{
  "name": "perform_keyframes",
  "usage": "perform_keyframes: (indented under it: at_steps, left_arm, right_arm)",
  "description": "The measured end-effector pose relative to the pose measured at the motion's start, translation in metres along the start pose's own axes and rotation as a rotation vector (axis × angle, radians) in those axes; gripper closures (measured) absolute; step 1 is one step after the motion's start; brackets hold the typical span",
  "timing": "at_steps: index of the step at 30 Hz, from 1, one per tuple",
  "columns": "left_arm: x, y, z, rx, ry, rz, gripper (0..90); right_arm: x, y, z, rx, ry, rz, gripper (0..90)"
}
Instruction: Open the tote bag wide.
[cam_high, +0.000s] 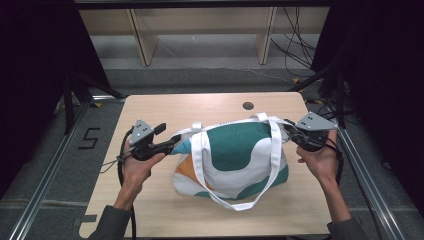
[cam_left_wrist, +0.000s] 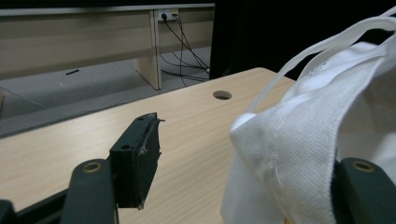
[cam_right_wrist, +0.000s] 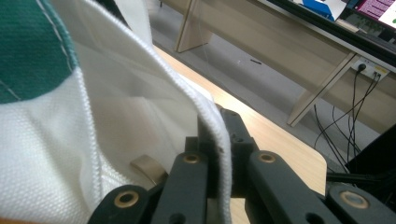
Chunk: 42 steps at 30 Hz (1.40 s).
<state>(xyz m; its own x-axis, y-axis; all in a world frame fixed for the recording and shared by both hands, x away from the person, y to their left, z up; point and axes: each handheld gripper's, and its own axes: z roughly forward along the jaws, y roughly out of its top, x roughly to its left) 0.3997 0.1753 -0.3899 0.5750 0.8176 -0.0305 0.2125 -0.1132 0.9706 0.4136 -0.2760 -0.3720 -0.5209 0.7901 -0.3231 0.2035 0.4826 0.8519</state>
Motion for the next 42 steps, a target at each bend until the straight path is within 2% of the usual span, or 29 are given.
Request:
perform_keyframes:
  at_steps: [1, 2, 3, 4, 5, 6, 7, 8, 9, 10, 11, 12, 13, 14, 15, 16, 18, 20, 22, 23, 26, 27, 28, 32, 35, 36, 39, 41, 42]
  left_arm:
    - [-0.002, 0.008, -0.004, 0.015, 0.006, 0.013, 32.1]
    - [0.0, 0.023, -0.007, 0.034, -0.032, 0.022, 30.7]
    - [0.0, 0.028, -0.008, 0.047, -0.041, -0.009, 29.1]
    - [0.0, 0.028, -0.008, 0.047, -0.041, -0.009, 27.9]
    - [0.006, 0.037, -0.007, 0.073, -0.034, -0.072, 26.4]
    - [0.006, 0.037, -0.007, 0.073, -0.034, -0.072, 23.4]
    - [0.012, 0.043, -0.006, 0.078, -0.055, -0.123, 22.5]
    - [0.012, 0.043, -0.006, 0.078, -0.055, -0.123, 22.5]
    - [0.012, 0.048, -0.007, 0.078, -0.071, -0.164, 22.5]
    - [0.013, 0.05, -0.009, 0.063, -0.11, -0.211, 22.5]
    - [0.015, 0.052, -0.01, 0.035, -0.17, -0.286, 21.1]
    - [0.015, 0.052, -0.01, 0.035, -0.17, -0.286, 20.6]
    - [0.025, 0.057, -0.009, 0.043, -0.171, -0.387, 21.1]
    - [0.025, 0.057, -0.009, 0.043, -0.171, -0.387, 19.9]
    - [0.032, 0.062, -0.011, 0.061, -0.104, -0.337, 19.2]
    - [0.032, 0.062, -0.011, 0.061, -0.104, -0.337, 20.1]
    - [0.02, 0.063, -0.028, 0.036, -0.112, -0.249, 21.9]
    - [0.006, 0.059, -0.043, 0.035, -0.078, -0.127, 21.9]
    - [-0.011, 0.051, -0.058, 0.032, -0.082, -0.071, 22.8]
    - [-0.019, 0.045, -0.065, 0.024, -0.091, -0.091, 23.5]
    - [-0.028, 0.033, -0.075, 0.018, -0.115, -0.091, 27.4]
    - [-0.033, 0.026, -0.078, 0.026, -0.126, -0.08, 28.4]
    - [-0.047, 0.01, -0.077, 0.072, -0.138, -0.101, 29.0]
    - [-0.068, -0.016, -0.066, 0.14, -0.18, -0.108, 29.2]
    - [-0.084, -0.042, -0.046, 0.19, -0.242, -0.133, 28.8]
    - [-0.087, -0.048, -0.039, 0.199, -0.258, -0.124, 28.7]
    - [-0.099, -0.056, -0.019, 0.211, -0.343, -0.193, 27.1]
    - [-0.105, -0.054, -0.012, 0.196, -0.33, -0.152, 26.9]
    - [-0.105, -0.054, -0.012, 0.196, -0.33, -0.152, 28.4]
  right_arm:
    - [0.0, 0.001, 0.001, -0.002, -0.006, -0.017, 88.3]
    - [0.001, 0.001, 0.001, -0.006, -0.016, -0.013, 88.3]
    - [0.001, 0.001, 0.001, 0.002, -0.009, -0.015, 88.3]
    - [0.001, 0.001, 0.001, 0.002, -0.009, -0.015, 88.3]
    - [0.001, 0.001, 0.001, -0.004, -0.013, -0.008, 88.3]
    - [0.001, 0.001, 0.001, -0.004, -0.013, -0.008, 88.3]
    - [0.001, 0.002, -0.001, 0.002, -0.006, 0.001, 88.3]
    - [0.001, 0.002, -0.001, 0.002, -0.006, 0.001, 88.3]
    - [0.001, 0.003, -0.001, -0.005, -0.022, -0.018, 88.2]
    - [0.002, 0.003, -0.001, -0.003, -0.018, -0.018, 88.3]
    - [0.001, 0.003, -0.001, -0.002, -0.022, -0.019, 88.3]
    - [0.001, 0.002, -0.001, 0.003, -0.017, -0.007, 88.3]
    - [0.001, 0.001, 0.001, 0.0, -0.017, -0.008, 88.3]
    - [0.001, 0.001, 0.001, 0.0, -0.017, -0.008, 88.3]
    - [0.002, 0.0, 0.001, 0.012, -0.019, -0.018, 88.3]
    - [0.002, 0.0, 0.001, 0.012, -0.019, -0.018, 88.3]
    - [0.002, 0.0, 0.002, 0.008, -0.022, -0.022, 88.3]
    - [0.001, 0.0, 0.002, 0.006, -0.017, -0.021, 88.3]
    - [0.0, 0.0, 0.001, 0.004, -0.019, -0.016, 88.3]
    - [0.0, 0.0, 0.001, 0.005, -0.017, -0.019, 88.3]
    - [0.0, 0.0, 0.0, 0.006, -0.017, -0.019, 88.2]
    - [0.0, 0.001, -0.001, 0.004, -0.02, -0.022, 88.2]
    - [0.0, 0.001, -0.001, 0.007, -0.018, -0.023, 88.2]
    - [0.002, 0.002, -0.002, 0.016, -0.013, -0.008, 88.2]
    - [0.0, 0.002, -0.002, -0.001, -0.027, -0.031, 88.2]
    - [0.0, 0.001, -0.002, -0.002, -0.023, -0.029, 88.1]
    - [0.0, 0.0, -0.001, -0.005, -0.016, -0.015, 88.0]
    - [0.0, 0.0, -0.001, -0.006, -0.012, -0.015, 87.9]
    - [0.0, 0.0, -0.001, -0.006, -0.012, -0.015, 87.9]
